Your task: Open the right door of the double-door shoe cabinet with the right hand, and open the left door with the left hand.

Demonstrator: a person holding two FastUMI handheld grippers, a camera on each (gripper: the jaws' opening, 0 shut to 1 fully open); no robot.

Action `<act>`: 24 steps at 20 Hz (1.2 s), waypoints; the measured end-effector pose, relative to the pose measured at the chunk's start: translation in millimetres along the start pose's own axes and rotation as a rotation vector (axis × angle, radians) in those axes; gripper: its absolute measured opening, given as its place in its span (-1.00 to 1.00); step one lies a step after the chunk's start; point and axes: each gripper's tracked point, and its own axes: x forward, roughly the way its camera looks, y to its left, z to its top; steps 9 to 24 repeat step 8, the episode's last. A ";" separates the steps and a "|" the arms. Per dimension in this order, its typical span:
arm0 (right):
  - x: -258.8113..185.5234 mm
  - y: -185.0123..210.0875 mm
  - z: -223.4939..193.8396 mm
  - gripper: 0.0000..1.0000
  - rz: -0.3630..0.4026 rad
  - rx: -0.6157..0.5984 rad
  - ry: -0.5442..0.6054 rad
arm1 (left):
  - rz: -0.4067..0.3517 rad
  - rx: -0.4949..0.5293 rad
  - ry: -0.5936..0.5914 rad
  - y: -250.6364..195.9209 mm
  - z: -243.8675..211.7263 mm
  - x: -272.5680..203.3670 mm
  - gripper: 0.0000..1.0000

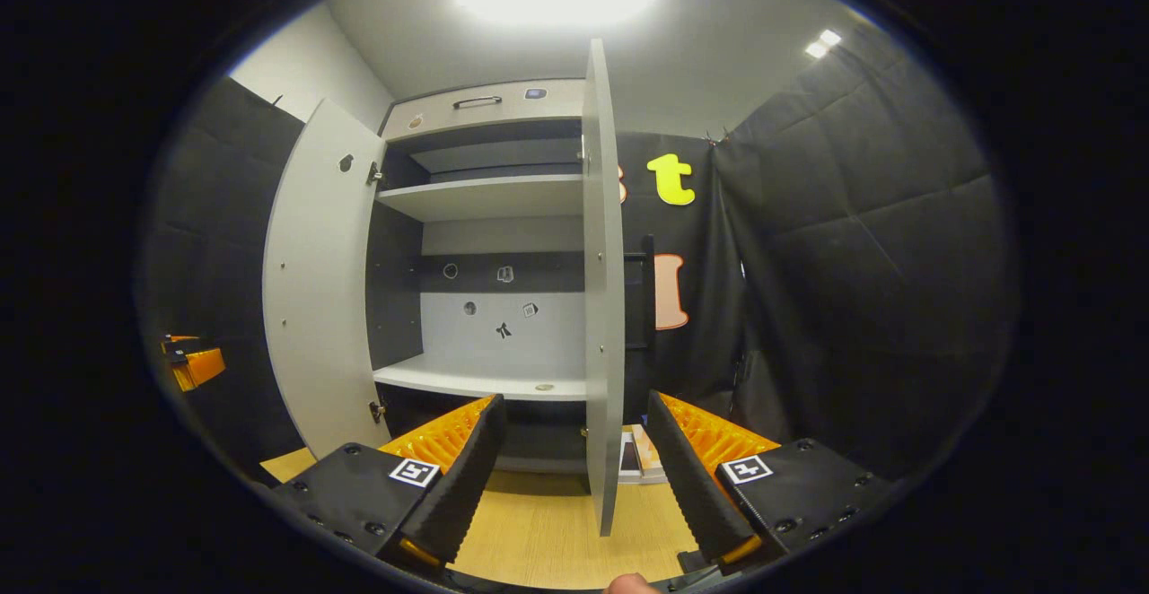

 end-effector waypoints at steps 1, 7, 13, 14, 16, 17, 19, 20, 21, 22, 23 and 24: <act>-0.7 -0.1 -0.2 0.96 0.000 0.000 -0.001 | 0.000 0.003 0.002 0.4 -0.5 -0.5 0.88; -0.9 -0.4 0.0 0.96 0.000 -0.005 -0.002 | -0.004 0.011 0.004 -1.3 -0.4 0.4 0.89; -1.3 -0.6 -0.1 0.96 -0.001 -0.004 -0.003 | -0.004 0.013 0.003 -1.4 0.8 0.8 0.89; -1.3 -0.6 -0.1 0.96 -0.001 -0.004 -0.003 | -0.004 0.013 0.003 -1.4 0.8 0.8 0.89; -1.3 -0.6 -0.1 0.96 -0.001 -0.004 -0.003 | -0.004 0.013 0.003 -1.4 0.8 0.8 0.89; -1.3 -0.6 -0.1 0.96 -0.001 -0.004 -0.003 | -0.004 0.013 0.003 -1.4 0.8 0.8 0.89; -1.3 -0.6 -0.1 0.96 -0.001 -0.004 -0.003 | -0.004 0.013 0.003 -1.4 0.8 0.8 0.89; -1.3 -0.6 -0.1 0.96 -0.001 -0.004 -0.003 | -0.004 0.013 0.003 -1.4 0.8 0.8 0.89; -1.3 -0.6 -0.1 0.96 -0.001 -0.004 -0.003 | -0.004 0.013 0.003 -1.4 0.8 0.8 0.89; -1.3 -0.6 -0.1 0.96 -0.001 -0.004 -0.003 | -0.004 0.013 0.003 -1.4 0.8 0.8 0.89; -1.3 -0.6 -0.1 0.96 -0.001 -0.004 -0.003 | -0.004 0.013 0.003 -1.4 0.8 0.8 0.89; -1.3 -0.6 -0.1 0.96 -0.001 -0.004 -0.003 | -0.004 0.013 0.003 -1.4 0.8 0.8 0.89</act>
